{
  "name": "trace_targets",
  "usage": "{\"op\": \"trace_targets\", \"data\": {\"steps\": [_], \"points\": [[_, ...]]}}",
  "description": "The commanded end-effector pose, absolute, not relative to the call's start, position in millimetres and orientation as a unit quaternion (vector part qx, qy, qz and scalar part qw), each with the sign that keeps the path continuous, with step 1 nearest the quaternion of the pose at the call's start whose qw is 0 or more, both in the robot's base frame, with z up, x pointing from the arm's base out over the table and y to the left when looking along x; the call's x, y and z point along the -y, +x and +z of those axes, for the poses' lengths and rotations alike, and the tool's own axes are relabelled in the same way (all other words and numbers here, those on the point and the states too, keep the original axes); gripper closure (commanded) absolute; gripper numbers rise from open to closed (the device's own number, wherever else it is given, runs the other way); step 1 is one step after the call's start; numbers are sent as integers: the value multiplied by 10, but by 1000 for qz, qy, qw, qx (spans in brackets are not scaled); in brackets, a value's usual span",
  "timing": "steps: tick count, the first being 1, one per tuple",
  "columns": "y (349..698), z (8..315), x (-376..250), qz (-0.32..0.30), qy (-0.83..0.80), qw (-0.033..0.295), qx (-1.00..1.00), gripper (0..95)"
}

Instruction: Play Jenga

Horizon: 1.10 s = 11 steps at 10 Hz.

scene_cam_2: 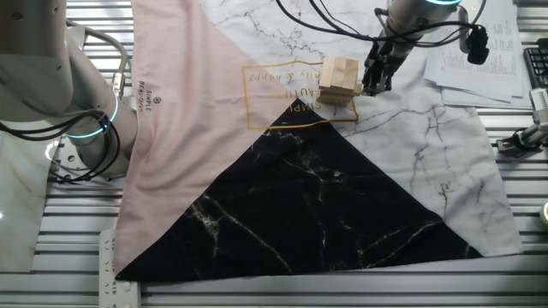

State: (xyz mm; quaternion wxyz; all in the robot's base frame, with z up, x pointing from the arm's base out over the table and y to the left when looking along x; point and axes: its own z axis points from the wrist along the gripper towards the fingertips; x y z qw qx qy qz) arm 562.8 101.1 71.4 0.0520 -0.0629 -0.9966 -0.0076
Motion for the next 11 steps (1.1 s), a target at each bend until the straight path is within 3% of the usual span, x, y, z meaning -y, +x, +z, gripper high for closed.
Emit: {"op": "trace_targets", "data": {"steps": [1, 11], "points": [[5630, 708, -1009, -7, -55, 48, 997, 570], [5593, 681, -992, -7, -48, 50, 998, 570]]}}
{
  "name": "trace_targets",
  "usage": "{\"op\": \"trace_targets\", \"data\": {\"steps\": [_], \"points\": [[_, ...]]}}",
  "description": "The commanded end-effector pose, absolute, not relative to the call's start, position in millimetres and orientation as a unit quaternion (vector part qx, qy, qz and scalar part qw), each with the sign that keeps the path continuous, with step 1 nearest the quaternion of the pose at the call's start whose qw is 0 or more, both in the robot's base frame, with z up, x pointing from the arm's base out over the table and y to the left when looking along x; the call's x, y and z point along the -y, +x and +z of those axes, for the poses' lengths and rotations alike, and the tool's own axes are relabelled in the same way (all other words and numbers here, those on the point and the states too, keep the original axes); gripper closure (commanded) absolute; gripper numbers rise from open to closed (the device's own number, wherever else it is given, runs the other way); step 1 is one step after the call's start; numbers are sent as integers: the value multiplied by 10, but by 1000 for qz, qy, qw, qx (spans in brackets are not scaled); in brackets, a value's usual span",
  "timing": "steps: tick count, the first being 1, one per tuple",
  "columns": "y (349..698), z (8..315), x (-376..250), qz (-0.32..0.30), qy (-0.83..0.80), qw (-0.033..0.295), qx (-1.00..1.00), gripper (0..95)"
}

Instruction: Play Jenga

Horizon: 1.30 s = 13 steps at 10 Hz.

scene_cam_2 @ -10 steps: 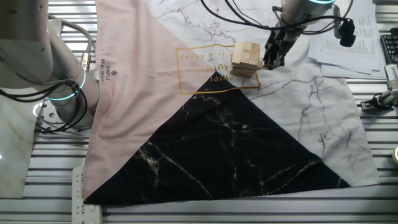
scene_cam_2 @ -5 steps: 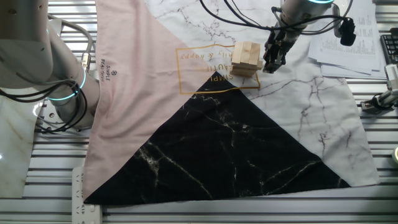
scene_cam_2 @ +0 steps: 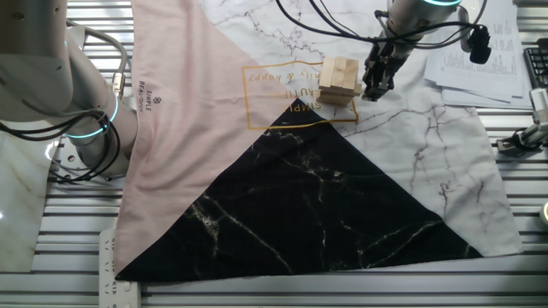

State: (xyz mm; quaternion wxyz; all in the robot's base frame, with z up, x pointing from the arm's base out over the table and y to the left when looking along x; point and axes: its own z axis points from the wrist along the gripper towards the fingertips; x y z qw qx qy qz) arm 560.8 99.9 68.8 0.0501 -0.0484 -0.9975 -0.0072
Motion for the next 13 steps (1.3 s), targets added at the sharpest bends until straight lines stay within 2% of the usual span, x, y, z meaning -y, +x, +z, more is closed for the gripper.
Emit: {"op": "trace_targets", "data": {"steps": [1, 4, 5, 10, 11, 13], "points": [[5573, 668, -984, -7, -47, 51, 998, 570], [5554, 654, -977, -7, -45, 51, 998, 570], [5554, 654, -977, -7, -46, 52, 998, 760], [5554, 654, -977, -7, -46, 54, 997, 760], [5554, 654, -977, -7, -46, 54, 997, 950], [5554, 654, -977, -7, -49, 55, 997, 950]]}}
